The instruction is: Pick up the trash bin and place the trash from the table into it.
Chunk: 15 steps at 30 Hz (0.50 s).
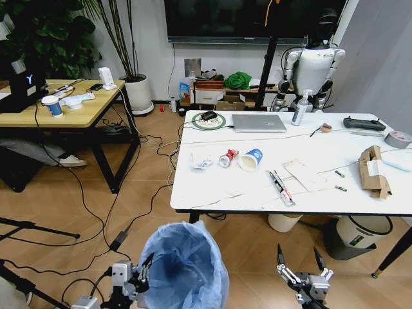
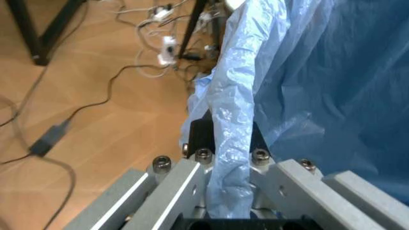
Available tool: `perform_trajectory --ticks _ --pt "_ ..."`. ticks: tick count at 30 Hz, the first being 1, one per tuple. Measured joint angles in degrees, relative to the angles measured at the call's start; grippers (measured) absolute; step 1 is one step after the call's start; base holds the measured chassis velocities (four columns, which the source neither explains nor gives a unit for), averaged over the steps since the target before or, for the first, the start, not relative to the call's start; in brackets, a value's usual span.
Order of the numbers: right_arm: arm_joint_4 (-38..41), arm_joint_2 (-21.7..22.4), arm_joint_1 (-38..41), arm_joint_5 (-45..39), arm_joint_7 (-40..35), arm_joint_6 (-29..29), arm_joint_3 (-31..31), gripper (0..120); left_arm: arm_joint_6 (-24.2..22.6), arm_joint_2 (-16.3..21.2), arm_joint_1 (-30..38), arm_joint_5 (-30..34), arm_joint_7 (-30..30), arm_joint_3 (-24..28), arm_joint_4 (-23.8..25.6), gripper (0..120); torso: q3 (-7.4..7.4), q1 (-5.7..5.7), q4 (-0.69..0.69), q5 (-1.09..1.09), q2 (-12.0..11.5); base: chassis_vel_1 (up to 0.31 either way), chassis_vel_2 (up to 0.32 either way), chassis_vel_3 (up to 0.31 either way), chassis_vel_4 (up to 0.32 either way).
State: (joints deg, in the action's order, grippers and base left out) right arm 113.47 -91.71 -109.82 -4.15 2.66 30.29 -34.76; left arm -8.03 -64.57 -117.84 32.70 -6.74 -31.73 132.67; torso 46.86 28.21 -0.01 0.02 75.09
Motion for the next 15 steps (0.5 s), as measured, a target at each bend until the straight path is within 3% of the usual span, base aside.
perform_trajectory --ticks 8,15 --pt "3.76 6.68 1.97 -1.59 -1.62 -2.28 2.51 100 -1.62 0.88 -0.75 1.81 -0.73 -1.67 -1.18 0 -0.11 -0.09 0.01 -0.02 -0.21 0.000 0.000 0.000 0.000" --pt "6.14 15.24 10.27 -6.93 -5.19 -16.91 6.95 100 -2.57 -0.85 -3.24 2.15 -1.69 -3.50 -0.59 0 -0.23 -0.18 0.01 -0.01 -0.42 0.000 0.000 0.000 0.000"
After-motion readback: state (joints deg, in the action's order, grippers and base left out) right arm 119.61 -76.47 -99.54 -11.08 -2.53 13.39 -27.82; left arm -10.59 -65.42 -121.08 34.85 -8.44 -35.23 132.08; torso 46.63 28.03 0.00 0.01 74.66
